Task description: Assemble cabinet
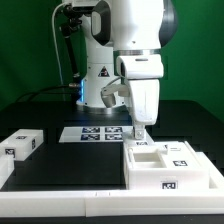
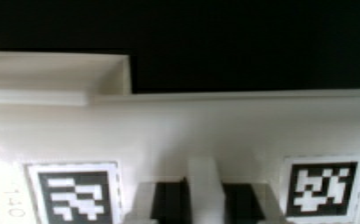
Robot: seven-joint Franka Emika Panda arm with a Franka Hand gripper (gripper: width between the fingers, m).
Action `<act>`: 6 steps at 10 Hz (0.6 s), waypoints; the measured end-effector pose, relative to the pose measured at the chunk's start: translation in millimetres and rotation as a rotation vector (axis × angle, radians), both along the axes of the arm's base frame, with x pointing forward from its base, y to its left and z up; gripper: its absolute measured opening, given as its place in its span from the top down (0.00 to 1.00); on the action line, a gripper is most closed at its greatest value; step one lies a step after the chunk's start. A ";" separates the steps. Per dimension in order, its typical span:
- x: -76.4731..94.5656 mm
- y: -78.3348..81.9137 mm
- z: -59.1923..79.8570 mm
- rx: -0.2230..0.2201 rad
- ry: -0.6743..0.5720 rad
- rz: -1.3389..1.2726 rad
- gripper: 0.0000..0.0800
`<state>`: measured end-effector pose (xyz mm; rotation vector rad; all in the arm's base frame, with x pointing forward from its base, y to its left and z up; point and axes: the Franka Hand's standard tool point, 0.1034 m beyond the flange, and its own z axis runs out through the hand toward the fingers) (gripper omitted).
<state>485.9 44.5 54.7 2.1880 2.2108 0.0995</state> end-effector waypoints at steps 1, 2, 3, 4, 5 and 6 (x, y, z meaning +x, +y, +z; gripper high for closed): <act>2.1 0.0 0.4 -0.002 0.004 0.001 0.91; 5.5 -0.1 0.6 -0.003 0.004 0.005 0.91; 9.9 -0.3 1.1 -0.005 0.007 0.011 0.91; 10.1 -0.4 1.1 -0.007 0.011 0.021 0.91; 10.0 -0.5 1.3 -0.008 0.011 0.028 0.91; 9.8 -0.5 1.2 -0.008 0.011 0.027 0.91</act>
Offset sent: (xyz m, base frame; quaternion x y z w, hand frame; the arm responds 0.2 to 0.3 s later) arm 0.0207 0.0025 -0.0051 0.0149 0.0154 -0.0416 0.9989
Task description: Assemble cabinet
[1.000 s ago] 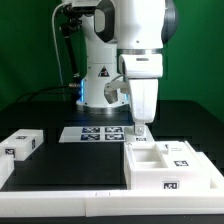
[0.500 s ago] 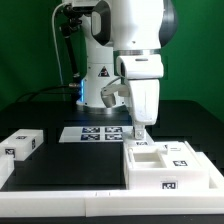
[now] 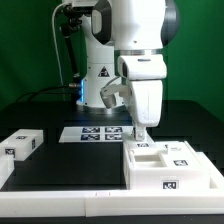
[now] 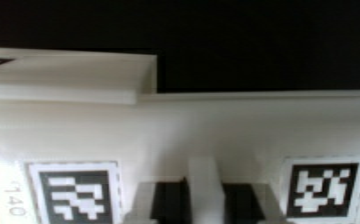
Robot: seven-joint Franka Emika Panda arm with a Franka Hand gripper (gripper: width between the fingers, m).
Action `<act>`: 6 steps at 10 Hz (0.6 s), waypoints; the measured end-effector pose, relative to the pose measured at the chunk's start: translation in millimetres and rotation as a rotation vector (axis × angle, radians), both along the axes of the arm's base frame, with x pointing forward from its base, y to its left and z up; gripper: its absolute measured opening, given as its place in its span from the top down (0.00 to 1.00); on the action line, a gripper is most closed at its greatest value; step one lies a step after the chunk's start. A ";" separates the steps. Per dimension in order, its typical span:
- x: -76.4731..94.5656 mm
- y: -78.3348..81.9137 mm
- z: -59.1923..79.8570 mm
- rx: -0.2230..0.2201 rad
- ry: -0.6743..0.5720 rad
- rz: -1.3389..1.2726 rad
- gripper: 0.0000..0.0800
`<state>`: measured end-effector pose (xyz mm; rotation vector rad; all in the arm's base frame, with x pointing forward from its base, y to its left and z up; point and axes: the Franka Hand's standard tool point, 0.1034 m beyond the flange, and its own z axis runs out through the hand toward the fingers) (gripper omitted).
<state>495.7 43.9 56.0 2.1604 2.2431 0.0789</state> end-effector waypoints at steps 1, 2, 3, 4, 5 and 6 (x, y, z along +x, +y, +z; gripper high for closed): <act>0.0 0.0 0.0 0.000 0.000 0.000 0.91; 0.0 0.0 0.0 0.000 0.000 0.000 0.91; 0.0 0.0 0.0 0.000 0.000 0.000 0.91; 0.2 0.3 0.1 0.001 -0.001 -0.014 0.91; 1.4 3.0 0.4 0.005 -0.001 -0.070 0.91; 5.1 8.9 1.3 -0.001 0.013 -0.117 0.91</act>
Offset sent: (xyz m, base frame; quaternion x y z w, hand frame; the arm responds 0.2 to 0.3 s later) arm 0.0000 0.0000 0.0000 0.0000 0.0000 0.0000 1.0000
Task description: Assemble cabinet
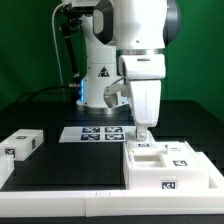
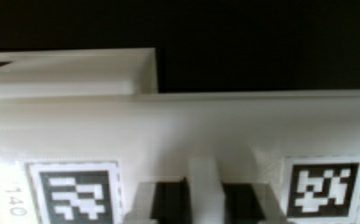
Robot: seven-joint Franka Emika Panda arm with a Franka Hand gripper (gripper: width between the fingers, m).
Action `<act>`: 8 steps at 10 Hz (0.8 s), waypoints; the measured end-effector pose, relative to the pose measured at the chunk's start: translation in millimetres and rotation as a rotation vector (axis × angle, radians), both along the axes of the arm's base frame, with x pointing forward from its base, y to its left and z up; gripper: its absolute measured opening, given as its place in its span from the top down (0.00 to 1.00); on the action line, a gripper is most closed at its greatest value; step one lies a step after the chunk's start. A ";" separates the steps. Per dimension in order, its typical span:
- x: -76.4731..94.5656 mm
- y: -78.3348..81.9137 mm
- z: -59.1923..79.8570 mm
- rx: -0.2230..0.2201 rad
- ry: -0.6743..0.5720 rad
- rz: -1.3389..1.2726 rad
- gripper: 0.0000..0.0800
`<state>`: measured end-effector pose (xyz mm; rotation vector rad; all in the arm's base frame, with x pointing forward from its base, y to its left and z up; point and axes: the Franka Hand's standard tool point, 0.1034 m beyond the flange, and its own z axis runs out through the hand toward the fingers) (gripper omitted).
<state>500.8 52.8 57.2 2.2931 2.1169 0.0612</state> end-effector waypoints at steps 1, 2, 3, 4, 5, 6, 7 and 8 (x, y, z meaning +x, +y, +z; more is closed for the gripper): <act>5.2 1.9 -0.1 -0.007 0.016 -0.010 0.91; 14.3 2.1 0.2 -0.009 0.021 -0.013 0.91; 23.0 2.1 0.5 -0.008 0.018 -0.015 0.91; 32.1 1.4 0.7 -0.008 0.015 -0.008 0.91; 39.8 0.9 0.7 -0.005 0.008 0.002 0.91; 48.4 0.6 1.0 -0.002 -0.002 0.010 0.91; 55.9 0.4 1.1 0.001 -0.010 0.011 0.91; 61.2 0.2 1.3 0.002 -0.016 0.027 0.91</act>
Offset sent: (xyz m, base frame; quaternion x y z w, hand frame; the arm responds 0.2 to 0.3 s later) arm 0.0356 0.0028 -0.0068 0.0164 0.0056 -0.0093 0.9998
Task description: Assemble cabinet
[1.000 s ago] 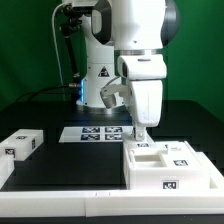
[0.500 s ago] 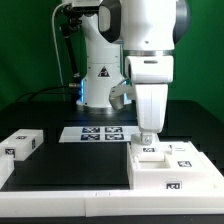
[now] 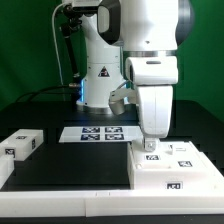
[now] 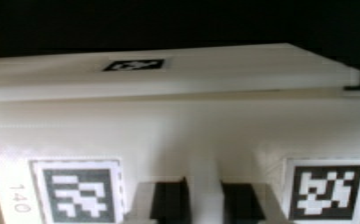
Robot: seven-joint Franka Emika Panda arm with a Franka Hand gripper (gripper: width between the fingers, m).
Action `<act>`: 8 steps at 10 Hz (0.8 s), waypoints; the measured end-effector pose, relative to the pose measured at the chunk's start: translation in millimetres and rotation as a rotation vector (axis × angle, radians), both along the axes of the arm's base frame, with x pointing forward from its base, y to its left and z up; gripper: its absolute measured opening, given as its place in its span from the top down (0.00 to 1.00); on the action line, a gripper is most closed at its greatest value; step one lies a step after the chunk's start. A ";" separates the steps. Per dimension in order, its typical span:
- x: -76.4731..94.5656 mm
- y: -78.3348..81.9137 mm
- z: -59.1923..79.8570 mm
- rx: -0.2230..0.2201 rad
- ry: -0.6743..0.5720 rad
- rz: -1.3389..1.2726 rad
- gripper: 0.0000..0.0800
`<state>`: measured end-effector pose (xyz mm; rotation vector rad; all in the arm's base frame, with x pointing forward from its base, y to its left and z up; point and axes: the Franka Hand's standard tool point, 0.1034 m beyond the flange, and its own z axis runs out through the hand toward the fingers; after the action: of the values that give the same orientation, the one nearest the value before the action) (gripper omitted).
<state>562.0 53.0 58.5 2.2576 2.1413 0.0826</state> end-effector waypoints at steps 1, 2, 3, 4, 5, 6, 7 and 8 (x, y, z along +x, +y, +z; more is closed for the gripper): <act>7.5 0.2 0.2 0.002 -0.008 0.019 0.91; 11.9 -0.2 0.2 -0.001 -0.005 0.034 0.91; 15.2 0.1 0.5 -0.003 0.000 0.049 0.91; 16.2 0.4 0.2 -0.007 0.012 0.060 0.91; 16.1 0.7 -0.1 -0.009 0.019 0.072 0.91; 16.1 1.7 -0.6 -0.011 0.028 0.075 0.91; 15.9 3.7 -0.5 -0.012 0.030 0.077 0.91; 16.0 5.1 -0.3 -0.012 0.030 0.074 0.91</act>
Offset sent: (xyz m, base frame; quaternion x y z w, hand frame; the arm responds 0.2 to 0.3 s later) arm 0.0192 0.0123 -0.0029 0.0282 0.0126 -0.0529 0.9981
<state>578.0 58.1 58.3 2.1867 2.2343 0.0386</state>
